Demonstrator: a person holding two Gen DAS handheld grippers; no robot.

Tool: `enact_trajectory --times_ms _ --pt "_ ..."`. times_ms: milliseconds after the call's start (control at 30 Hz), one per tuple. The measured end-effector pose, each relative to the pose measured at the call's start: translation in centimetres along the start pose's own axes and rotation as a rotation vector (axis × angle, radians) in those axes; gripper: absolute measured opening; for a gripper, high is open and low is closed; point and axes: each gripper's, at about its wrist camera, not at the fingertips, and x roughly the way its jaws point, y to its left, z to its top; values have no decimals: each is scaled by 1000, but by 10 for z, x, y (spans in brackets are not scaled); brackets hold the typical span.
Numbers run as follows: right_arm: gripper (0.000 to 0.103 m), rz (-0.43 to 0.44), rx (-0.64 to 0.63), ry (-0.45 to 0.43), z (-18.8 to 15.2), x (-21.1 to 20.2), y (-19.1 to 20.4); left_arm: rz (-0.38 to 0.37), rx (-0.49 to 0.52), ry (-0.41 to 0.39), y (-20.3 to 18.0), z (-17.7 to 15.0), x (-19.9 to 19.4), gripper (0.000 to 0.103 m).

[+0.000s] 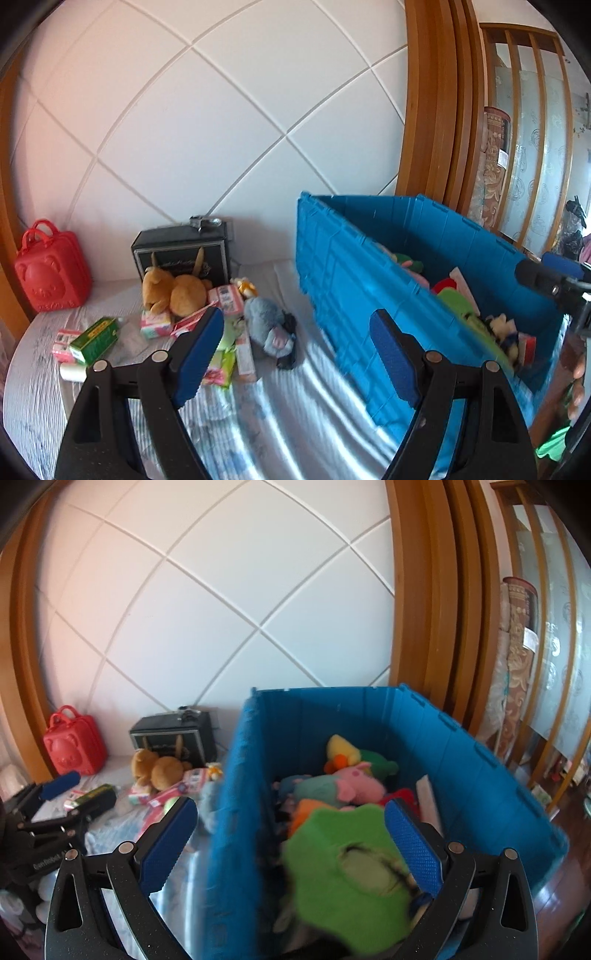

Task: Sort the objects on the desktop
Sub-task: 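Move both grippers back toward the items on the bed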

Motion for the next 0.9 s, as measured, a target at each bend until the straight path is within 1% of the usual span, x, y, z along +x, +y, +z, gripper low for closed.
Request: enact_trajectory --times_ms 67,167,200,333,367,400,433,467,500,567,633,667,700,767,833,900 --pt "103 0 9 -22 -8 -9 24 -13 -14 13 28 -15 -9 82" --pt "103 9 31 -75 -18 -22 64 17 -30 34 79 -40 -20 82" --pt "103 12 38 -104 -22 -28 82 28 -37 42 96 -48 -22 81" --pt "103 -25 49 -200 -36 -39 135 81 -58 92 168 -81 -23 82" --pt "103 -21 45 -216 -39 -38 148 95 -68 105 184 -88 -22 82" --pt "103 14 32 -198 -43 -30 159 110 -84 125 202 -97 -20 81" --pt "103 52 24 -141 -46 -18 167 118 -94 142 215 -104 -19 81" --pt "103 91 25 -44 -51 0 176 135 -102 166 230 -111 -17 81" --pt "103 107 38 44 -57 19 184 163 -109 193 244 -120 -15 82" --pt "103 113 52 127 -72 45 195 200 -144 259 273 -137 -10 82" --pt "103 82 53 186 -83 69 204 235 -189 313 300 -153 -7 81" --pt "103 74 52 210 -87 80 206 254 -212 326 312 -161 -8 81" --pt "103 80 56 245 -92 96 208 269 -231 335 322 -167 -8 81" --pt "103 92 67 282 -98 118 208 294 -261 348 341 -178 -7 82" --pt "103 91 77 333 -107 144 209 332 -280 358 356 -185 -5 82" --pt "103 110 81 388 -114 169 207 376 -287 370 370 -188 0 82"
